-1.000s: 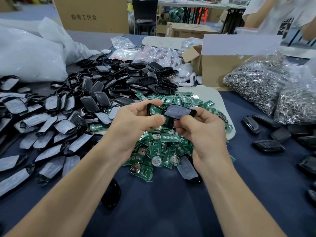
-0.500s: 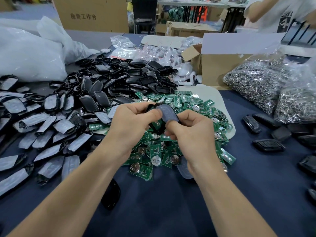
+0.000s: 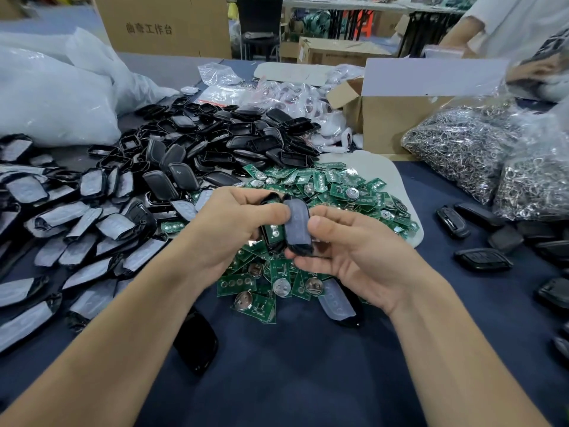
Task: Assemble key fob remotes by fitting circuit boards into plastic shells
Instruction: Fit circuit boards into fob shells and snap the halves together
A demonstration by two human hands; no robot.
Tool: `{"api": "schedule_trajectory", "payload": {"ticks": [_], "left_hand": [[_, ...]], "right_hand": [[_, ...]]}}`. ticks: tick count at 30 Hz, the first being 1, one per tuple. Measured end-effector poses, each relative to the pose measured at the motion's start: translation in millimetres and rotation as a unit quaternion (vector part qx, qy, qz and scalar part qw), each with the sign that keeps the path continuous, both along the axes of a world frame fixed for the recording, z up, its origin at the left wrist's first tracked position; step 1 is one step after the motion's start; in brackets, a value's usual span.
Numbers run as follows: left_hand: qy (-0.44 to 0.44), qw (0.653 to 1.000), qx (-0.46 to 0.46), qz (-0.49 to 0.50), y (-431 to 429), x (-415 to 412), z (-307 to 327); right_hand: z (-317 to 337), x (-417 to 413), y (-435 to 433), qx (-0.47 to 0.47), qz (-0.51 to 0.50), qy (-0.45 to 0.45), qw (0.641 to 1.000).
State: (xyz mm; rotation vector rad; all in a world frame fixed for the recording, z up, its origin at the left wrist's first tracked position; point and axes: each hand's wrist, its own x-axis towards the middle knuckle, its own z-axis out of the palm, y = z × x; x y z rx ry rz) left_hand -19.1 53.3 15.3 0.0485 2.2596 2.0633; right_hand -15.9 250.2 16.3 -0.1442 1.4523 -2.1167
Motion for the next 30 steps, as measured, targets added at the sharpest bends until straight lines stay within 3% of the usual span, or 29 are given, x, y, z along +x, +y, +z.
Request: {"api": "schedule_trajectory", "payload": {"ticks": [6,10,13,17,23,26,30], "left_hand": [[0.024,0.998,-0.047,0.023,1,-1,-4],[-0.008,0.999,-0.032,0.026,-2,-3,-3],[0.017,0.998,-0.043,0.033,-1,-2,-3],[0.057,0.994,-0.069,0.070,4,-1,-5],[0.027,0.993,-0.118,0.006,1,1,-5],[0.030,0.990,-0.131,0.037,2,-2,-9],[0.024,0.997,-0.062,0.035,3,-3,-11]], "right_hand": [[-2,0,-3,0.007,-0.002,0.004,1.000],[-4,0,-3,-0.008,-0.006,-0.007,1.000],[-5,1,-6,0.002,-0.016,0.001,1.000],[-7,1,-14,0.083,-0.099,0.027,0.991],[-10,-1,-15,0.168,-0.235,0.119,0.950],[-8,-2,-14,0.087,-0.203,0.079,0.972],[-7,-2,-10,-0.022,-0.123,0.014,0.992]]}}
